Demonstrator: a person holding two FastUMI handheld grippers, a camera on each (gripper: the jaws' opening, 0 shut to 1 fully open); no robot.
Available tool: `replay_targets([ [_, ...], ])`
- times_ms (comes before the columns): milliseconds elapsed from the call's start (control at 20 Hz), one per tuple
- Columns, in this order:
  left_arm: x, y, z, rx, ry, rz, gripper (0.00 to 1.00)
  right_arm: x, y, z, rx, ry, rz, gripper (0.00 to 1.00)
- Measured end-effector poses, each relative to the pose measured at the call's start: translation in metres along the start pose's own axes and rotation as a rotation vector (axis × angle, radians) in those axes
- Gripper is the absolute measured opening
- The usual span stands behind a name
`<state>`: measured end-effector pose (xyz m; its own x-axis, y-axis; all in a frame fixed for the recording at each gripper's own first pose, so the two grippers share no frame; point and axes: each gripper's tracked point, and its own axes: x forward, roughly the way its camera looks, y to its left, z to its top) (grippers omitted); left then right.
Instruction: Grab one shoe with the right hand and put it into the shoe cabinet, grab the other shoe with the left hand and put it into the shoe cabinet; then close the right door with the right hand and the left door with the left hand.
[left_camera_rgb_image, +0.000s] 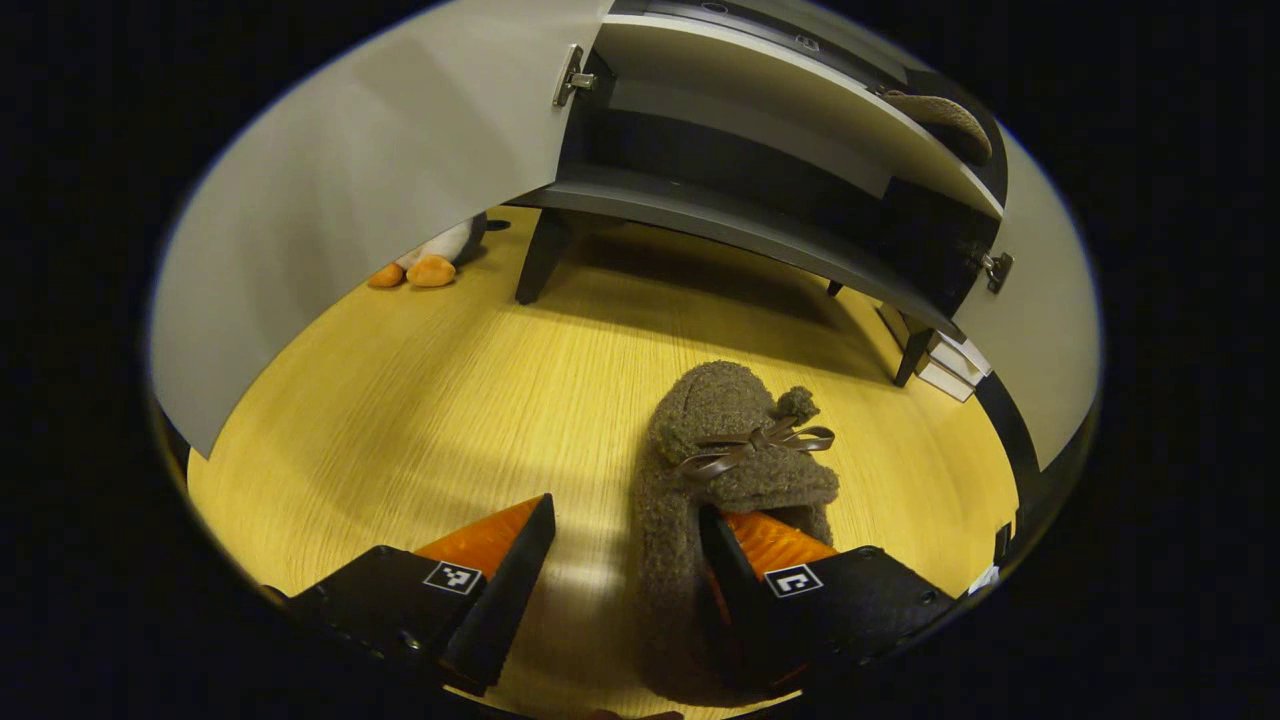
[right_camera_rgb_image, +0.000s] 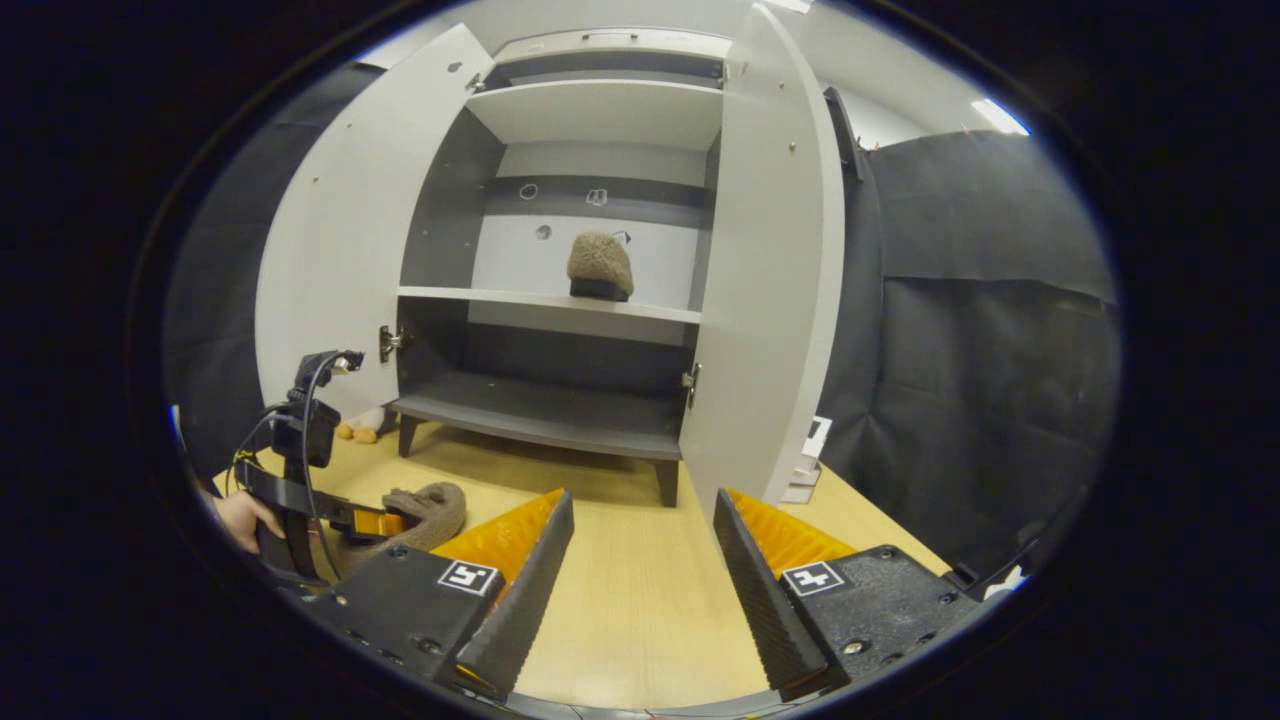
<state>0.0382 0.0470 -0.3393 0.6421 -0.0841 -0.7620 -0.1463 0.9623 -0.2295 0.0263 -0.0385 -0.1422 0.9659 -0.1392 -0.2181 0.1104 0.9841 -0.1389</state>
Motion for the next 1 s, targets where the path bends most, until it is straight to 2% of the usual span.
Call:
replay_targets([
  [100, 0.002, -0.004, 0.002, -0.021, -0.022, -0.014, 0.75, 0.001, 0.000, -0.001, -0.001, 0.003, 0.000, 0.88],
  [150, 0.003, -0.007, 0.003, -0.032, -0.041, -0.021, 0.66, 0.002, 0.000, 0.000, 0.001, 0.001, 0.000, 0.89],
  [200, 0.004, -0.011, 0.004, -0.039, -0.055, -0.031, 0.45, 0.003, 0.001, 0.000, 0.001, 0.001, 0.001, 0.89],
  [250, 0.003, -0.012, 0.007, -0.033, -0.075, -0.017, 0.42, 0.003, 0.001, 0.000, 0.000, 0.001, 0.001, 0.89],
  [300, 0.004, -0.008, 0.009, -0.011, -0.095, 0.013, 0.30, 0.004, 0.001, 0.001, -0.002, 0.001, 0.002, 0.89],
  [350, 0.003, -0.008, 0.010, 0.009, -0.107, 0.020, 0.09, 0.005, 0.001, 0.001, -0.003, -0.001, 0.004, 0.89],
  [400, 0.002, -0.010, 0.009, 0.022, -0.112, 0.016, 0.07, 0.007, 0.003, 0.001, -0.004, -0.001, 0.008, 0.89],
  [450, -0.003, -0.009, 0.010, 0.039, -0.121, 0.030, 0.01, 0.008, 0.004, 0.001, -0.005, -0.001, 0.012, 0.88],
  [600, -0.039, -0.010, 0.031, 0.069, -0.193, 0.069, 0.00, 0.009, 0.007, 0.001, -0.013, -0.005, 0.023, 0.89],
  [800, -0.119, -0.056, 0.064, -0.004, -0.280, -0.041, 0.00, 0.015, 0.014, -0.001, -0.016, 0.000, 0.039, 0.89],
  [1000, -0.173, -0.085, 0.145, 0.032, -0.441, -0.037, 0.00, 0.017, 0.024, 0.003, -0.001, -0.011, 0.071, 0.89],
])
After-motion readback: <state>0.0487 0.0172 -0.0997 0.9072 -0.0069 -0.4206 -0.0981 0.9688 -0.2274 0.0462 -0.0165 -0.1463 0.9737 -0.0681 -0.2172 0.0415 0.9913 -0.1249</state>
